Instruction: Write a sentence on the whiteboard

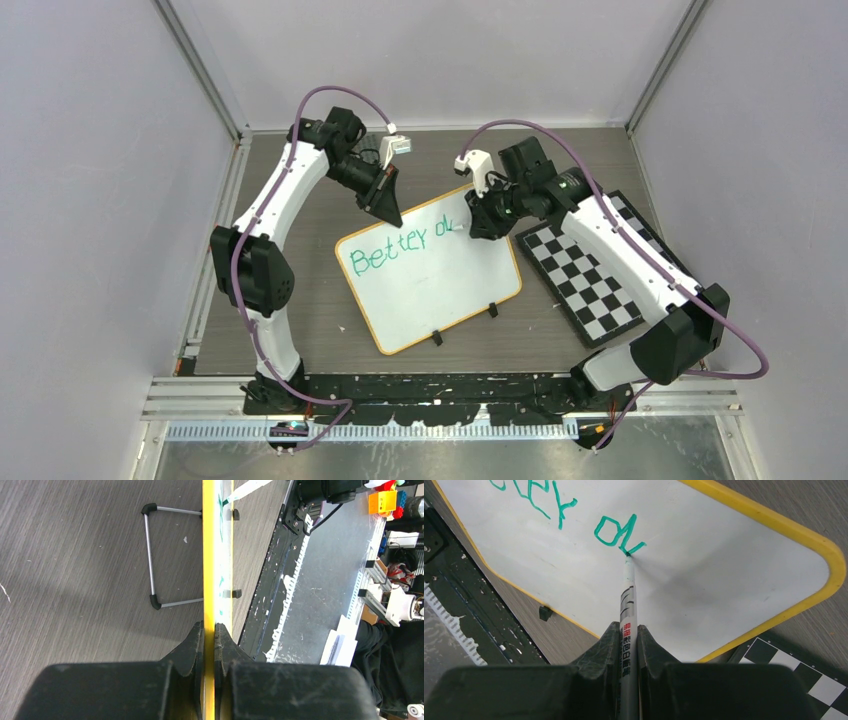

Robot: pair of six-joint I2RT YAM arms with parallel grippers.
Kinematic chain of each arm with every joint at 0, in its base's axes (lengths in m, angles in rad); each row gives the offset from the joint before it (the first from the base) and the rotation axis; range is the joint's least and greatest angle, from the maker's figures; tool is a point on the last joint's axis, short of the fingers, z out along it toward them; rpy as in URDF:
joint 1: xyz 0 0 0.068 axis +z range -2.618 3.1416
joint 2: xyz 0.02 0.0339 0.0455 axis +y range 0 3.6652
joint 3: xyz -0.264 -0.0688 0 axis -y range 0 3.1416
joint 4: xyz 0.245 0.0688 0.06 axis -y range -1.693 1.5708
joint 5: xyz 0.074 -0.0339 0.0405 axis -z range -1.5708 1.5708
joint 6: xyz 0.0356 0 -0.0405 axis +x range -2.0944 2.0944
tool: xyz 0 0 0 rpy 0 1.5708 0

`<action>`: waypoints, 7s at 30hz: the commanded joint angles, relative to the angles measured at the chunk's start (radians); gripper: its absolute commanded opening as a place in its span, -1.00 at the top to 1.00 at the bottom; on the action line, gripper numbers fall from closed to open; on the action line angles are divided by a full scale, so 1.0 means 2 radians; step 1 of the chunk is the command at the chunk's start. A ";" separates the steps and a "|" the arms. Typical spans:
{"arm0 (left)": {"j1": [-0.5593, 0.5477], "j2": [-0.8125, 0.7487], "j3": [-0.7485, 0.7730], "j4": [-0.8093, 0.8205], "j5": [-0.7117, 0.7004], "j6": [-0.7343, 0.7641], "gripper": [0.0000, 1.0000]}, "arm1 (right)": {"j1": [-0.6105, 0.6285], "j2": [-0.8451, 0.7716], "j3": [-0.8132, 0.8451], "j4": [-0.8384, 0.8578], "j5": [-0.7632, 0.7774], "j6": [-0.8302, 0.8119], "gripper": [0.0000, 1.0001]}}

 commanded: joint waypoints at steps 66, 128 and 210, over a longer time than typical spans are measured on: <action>-0.024 -0.002 -0.025 -0.025 -0.031 0.018 1.00 | -0.010 0.000 0.039 -0.004 0.042 -0.020 1.00; -0.024 -0.003 -0.030 -0.019 -0.034 0.015 1.00 | -0.033 0.005 0.053 -0.019 0.057 -0.029 0.99; -0.025 -0.003 -0.029 -0.015 -0.040 0.010 1.00 | -0.069 -0.009 0.019 -0.016 0.006 -0.013 0.99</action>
